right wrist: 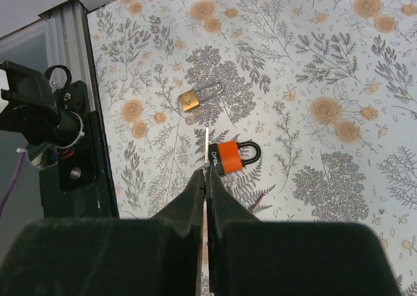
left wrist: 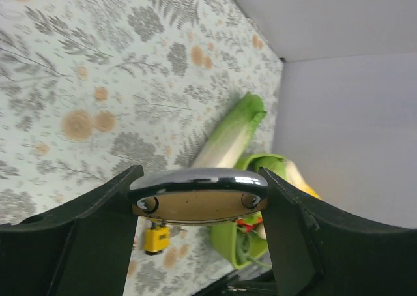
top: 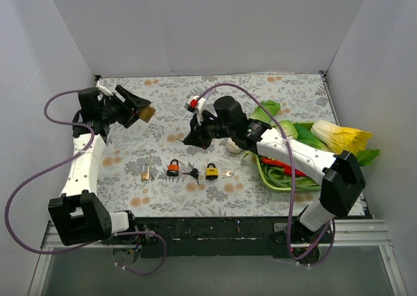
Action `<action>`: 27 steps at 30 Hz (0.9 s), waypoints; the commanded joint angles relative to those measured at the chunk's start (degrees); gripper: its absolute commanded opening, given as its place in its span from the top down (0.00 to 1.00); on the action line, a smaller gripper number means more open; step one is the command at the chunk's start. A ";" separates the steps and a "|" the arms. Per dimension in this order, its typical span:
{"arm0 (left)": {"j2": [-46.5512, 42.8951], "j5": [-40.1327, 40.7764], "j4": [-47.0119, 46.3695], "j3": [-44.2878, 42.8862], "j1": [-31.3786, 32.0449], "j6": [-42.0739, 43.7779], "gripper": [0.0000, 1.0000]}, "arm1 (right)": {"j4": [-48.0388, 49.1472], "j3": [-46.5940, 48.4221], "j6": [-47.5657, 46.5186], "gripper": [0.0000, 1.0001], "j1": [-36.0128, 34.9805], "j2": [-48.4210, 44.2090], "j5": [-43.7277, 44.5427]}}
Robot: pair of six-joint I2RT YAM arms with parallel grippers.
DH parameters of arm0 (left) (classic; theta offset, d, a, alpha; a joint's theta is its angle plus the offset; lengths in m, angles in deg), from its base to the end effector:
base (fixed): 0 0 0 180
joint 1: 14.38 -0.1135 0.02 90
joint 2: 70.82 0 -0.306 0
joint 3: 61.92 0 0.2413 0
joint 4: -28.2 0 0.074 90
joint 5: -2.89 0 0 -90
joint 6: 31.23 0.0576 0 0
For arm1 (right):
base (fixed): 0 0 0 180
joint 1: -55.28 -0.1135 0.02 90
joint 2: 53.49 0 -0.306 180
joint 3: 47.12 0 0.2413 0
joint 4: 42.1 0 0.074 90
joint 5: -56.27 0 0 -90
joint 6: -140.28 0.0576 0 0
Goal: Lock with the key
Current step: Place the lock at the center of the board.
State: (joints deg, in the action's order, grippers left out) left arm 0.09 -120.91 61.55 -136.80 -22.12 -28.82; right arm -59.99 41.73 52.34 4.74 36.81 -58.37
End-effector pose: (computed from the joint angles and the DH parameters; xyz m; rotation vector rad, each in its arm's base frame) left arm 0.2687 0.0042 0.3596 -1.4236 1.8490 -1.3974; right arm 0.2243 0.3102 0.3715 -1.0975 1.6874 1.0142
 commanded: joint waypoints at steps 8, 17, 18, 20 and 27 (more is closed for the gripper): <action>11.08 14.62 36.82 -16.33 -10.78 57.15 1.00 | 1.46 -0.54 4.00 0.99 0.18 -2.32 -1.28; 13.28 27.20 38.26 -6.84 -16.51 74.57 1.00 | 1.73 1.13 5.93 0.99 0.27 -0.83 -2.16; 14.15 28.25 37.99 -5.79 -16.94 75.02 1.00 | 1.55 1.22 5.85 0.99 0.27 -0.57 -2.25; 15.04 29.14 37.03 -4.64 -18.00 75.72 1.00 | 1.55 1.31 5.93 0.99 0.27 -0.56 -2.25; 17.76 30.20 33.95 -1.39 -18.62 76.43 1.00 | 1.73 1.22 6.37 0.99 0.27 -0.30 -2.43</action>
State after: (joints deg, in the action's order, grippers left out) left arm 18.06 -91.86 97.99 -138.27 -40.48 45.51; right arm -60.23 40.88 57.92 4.69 36.49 -59.82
